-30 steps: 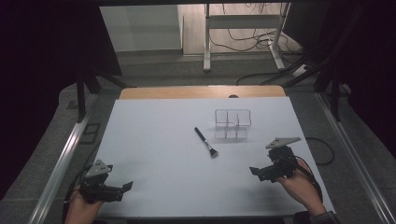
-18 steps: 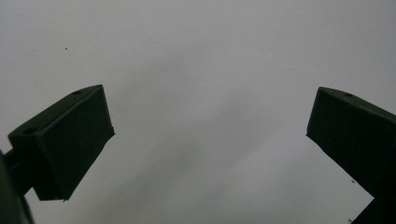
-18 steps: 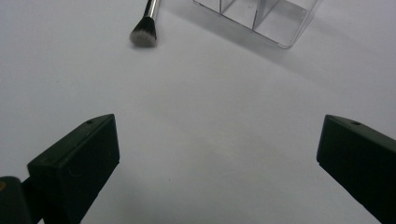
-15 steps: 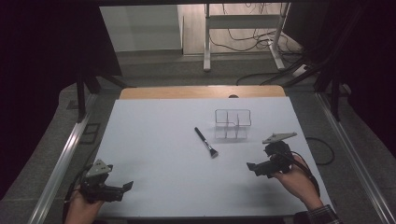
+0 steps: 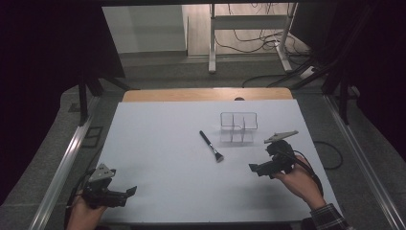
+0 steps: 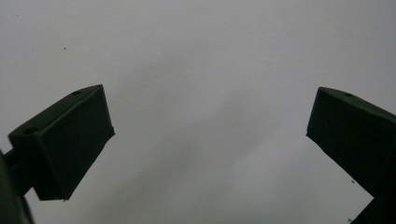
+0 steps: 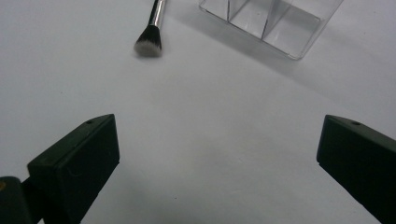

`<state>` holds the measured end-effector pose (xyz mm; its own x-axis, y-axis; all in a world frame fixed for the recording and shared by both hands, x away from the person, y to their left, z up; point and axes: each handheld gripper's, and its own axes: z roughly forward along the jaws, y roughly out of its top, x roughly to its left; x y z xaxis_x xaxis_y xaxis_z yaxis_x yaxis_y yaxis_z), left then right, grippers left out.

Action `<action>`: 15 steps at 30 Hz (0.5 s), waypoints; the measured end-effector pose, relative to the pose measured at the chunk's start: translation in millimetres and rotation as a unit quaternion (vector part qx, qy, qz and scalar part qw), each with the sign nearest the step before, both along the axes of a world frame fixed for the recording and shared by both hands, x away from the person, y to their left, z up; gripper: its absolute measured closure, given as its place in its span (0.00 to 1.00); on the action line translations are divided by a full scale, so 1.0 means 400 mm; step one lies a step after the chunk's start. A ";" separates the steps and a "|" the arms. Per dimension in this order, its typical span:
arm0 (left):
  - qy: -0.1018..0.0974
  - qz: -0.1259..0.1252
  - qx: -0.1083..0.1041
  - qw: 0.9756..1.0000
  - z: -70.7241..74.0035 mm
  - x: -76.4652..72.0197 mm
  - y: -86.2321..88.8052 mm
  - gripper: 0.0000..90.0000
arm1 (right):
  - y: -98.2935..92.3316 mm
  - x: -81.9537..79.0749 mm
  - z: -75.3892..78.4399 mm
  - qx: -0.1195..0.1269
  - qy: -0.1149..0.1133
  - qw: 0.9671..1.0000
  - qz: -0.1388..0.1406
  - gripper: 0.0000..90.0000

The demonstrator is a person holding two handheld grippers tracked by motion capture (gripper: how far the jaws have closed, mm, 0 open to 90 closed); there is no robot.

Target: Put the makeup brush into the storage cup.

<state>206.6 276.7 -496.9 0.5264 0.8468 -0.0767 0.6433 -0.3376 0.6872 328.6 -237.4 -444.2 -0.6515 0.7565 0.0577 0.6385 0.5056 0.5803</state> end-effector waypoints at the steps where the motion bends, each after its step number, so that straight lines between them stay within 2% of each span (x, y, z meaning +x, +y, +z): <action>1: 0.000 0.000 0.000 1.000 0.000 0.000 0.000 0.00 | 0.002 0.002 -0.001 -0.002 0.001 1.000 0.002 0.00; 15: -0.001 0.000 0.000 1.000 0.000 0.000 0.000 0.00 | 0.038 0.032 0.000 -0.012 0.007 1.000 0.011 0.00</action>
<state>206.6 276.9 -497.0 0.5267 0.8468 -0.0744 0.6412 -0.3383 0.6888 341.4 -222.2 -444.4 -0.6676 0.7430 0.0481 0.6345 0.5340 0.5587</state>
